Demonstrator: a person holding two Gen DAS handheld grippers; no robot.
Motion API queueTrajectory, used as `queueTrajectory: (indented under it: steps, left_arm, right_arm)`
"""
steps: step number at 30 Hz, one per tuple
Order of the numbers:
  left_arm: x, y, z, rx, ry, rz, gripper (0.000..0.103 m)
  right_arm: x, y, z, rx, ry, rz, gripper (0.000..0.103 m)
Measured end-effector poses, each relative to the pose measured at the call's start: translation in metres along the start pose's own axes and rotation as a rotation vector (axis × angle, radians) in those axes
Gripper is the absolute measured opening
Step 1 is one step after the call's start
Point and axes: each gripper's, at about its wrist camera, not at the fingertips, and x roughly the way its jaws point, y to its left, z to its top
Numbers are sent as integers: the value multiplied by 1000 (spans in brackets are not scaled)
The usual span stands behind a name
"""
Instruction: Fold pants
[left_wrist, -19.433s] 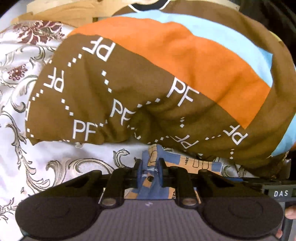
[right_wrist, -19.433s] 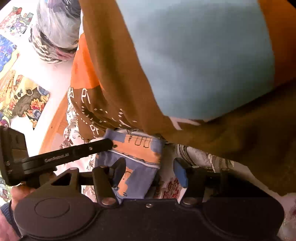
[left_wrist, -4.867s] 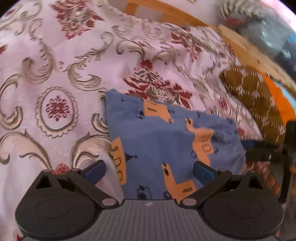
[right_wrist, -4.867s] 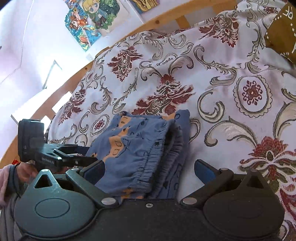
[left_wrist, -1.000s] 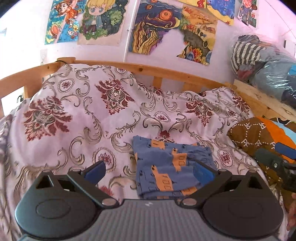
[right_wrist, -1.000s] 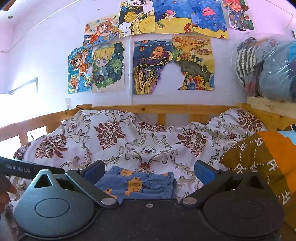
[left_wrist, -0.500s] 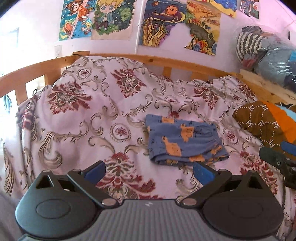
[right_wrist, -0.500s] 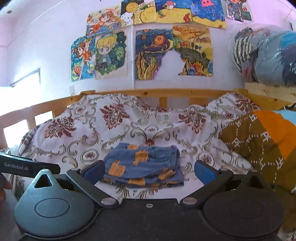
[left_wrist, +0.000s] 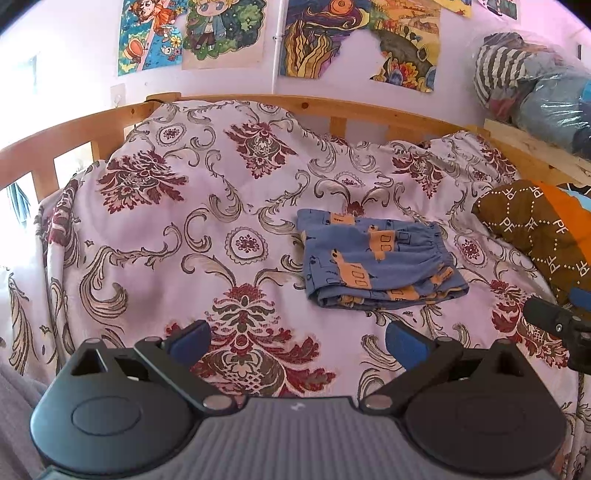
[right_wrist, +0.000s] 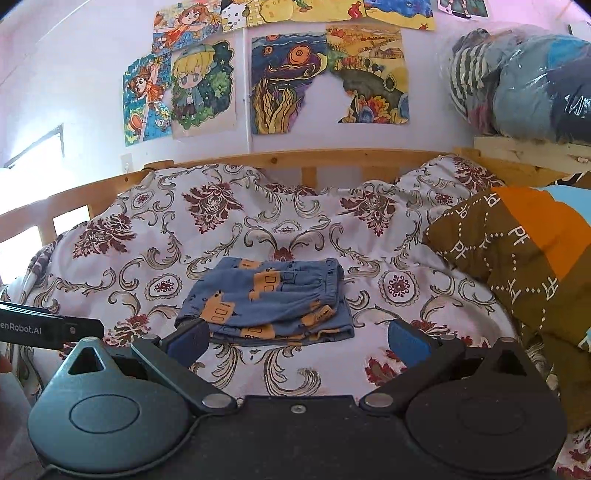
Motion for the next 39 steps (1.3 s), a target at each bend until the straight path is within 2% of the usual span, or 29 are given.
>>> queueTrajectory:
  steps: [39]
  left_arm:
    - [4, 2, -2, -3, 36, 12, 103]
  right_arm:
    - [0, -2, -1, 11, 2, -2, 102]
